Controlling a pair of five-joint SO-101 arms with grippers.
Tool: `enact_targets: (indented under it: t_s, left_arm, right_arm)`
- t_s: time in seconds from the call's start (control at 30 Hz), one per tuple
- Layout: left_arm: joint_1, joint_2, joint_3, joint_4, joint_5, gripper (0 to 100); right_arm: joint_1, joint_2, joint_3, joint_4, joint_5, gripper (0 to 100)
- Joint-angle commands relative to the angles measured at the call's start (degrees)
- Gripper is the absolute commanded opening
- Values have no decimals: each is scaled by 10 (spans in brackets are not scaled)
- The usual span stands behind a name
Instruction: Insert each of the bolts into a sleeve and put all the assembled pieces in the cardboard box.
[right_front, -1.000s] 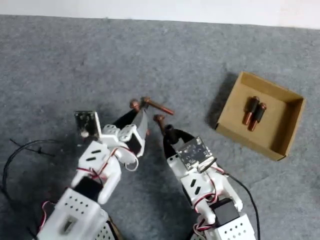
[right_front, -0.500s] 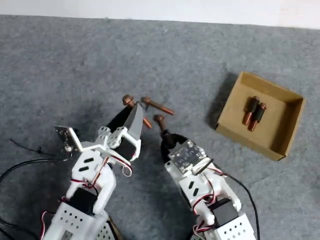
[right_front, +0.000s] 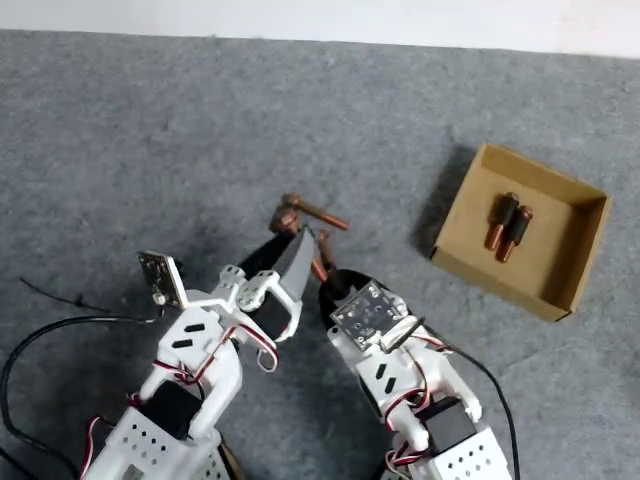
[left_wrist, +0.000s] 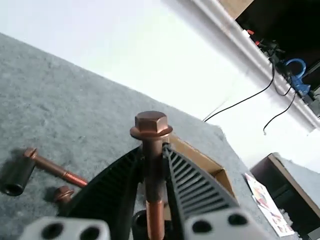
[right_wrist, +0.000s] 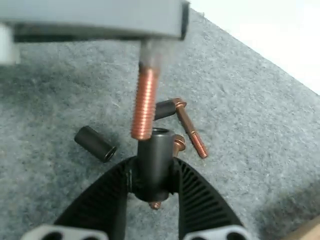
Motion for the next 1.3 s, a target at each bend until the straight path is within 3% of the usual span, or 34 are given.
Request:
enact_targets:
  t_s: [0.0, 0.9, 1.27]
  left_arm:
    - [-5, -13, 14, 0, 0, 4]
    - [-8, -7, 14, 4, 2, 4]
    - [18, -7, 14, 84, 2, 4]
  right_arm:
    - [-4, -13, 54, 0, 6, 5]
    - [-32, -14, 54, -43, 37, 5]
    - [-32, -14, 54, -43, 37, 5]
